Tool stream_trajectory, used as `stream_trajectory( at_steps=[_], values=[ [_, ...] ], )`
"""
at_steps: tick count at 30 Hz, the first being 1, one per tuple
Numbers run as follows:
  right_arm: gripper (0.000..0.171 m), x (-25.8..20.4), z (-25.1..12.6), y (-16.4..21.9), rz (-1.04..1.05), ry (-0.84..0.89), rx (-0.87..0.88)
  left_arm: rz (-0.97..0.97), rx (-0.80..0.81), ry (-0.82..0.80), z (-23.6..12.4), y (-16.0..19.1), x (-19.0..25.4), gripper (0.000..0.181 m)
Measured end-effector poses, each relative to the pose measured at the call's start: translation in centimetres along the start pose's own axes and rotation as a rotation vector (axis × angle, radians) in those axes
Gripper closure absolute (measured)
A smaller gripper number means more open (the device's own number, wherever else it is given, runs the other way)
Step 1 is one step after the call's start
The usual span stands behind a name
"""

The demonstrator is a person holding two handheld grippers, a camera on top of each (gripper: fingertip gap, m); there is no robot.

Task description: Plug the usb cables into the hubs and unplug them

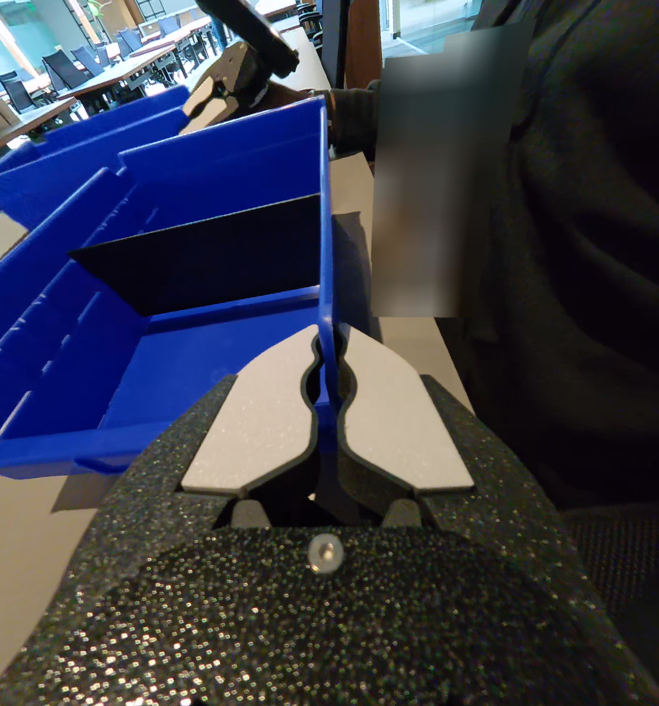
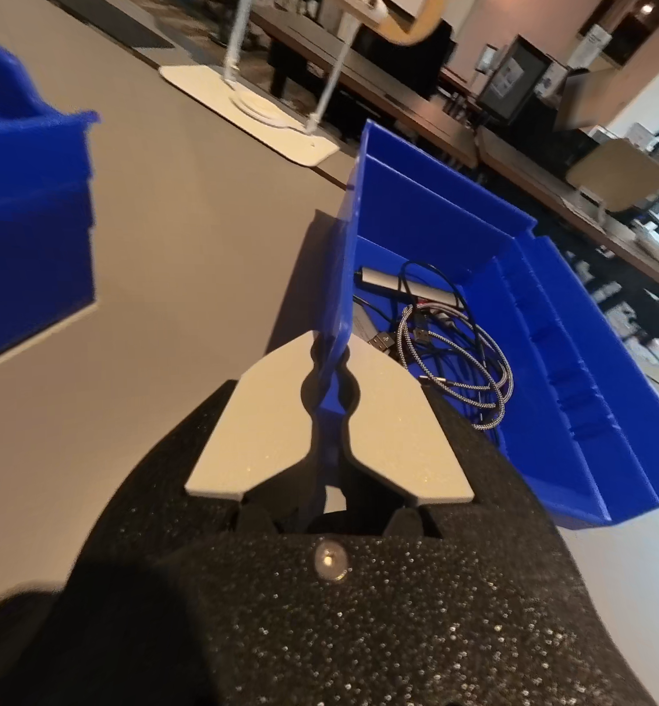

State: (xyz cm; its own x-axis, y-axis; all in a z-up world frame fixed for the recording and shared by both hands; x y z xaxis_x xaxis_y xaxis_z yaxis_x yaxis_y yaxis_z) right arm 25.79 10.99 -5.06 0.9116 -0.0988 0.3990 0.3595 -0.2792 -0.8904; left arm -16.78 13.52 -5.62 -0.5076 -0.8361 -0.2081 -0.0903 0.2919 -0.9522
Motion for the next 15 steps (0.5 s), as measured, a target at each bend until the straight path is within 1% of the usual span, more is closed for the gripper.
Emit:
stream_trajectory(
  at_steps=[5, 9, 15],
  values=[
    [0.165, -2.7, 0.4, -1.1, -0.072, -0.139, 0.043, -0.005, 0.008, 0.037, 0.0, -0.1, 0.5, 0.178],
    [0.164, -4.5, 0.7, -1.9, -0.159, -0.218, 0.068, -0.007, 0.011, 0.058, 0.0, -0.2, 0.8, 0.178],
    [0.163, -6.7, 1.0, -2.9, -0.191, -0.33, 0.105, -0.019, 0.016, 0.084, -0.1, -0.2, 1.0, 0.178]
  ],
)
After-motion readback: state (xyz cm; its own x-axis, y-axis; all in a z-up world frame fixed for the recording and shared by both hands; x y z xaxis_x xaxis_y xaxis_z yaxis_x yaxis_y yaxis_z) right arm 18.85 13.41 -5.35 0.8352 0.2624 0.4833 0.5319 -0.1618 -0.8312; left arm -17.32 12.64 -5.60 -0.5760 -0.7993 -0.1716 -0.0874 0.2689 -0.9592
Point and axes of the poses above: each gripper's, where its closed fingertips meet, z out along the fingers, y out of its underside, x = y × z across the jaws, the point moved 2 cm from there along -z, back along the fingers, and after that the axes turned 6 degrees about x, right-handed, at the moved point
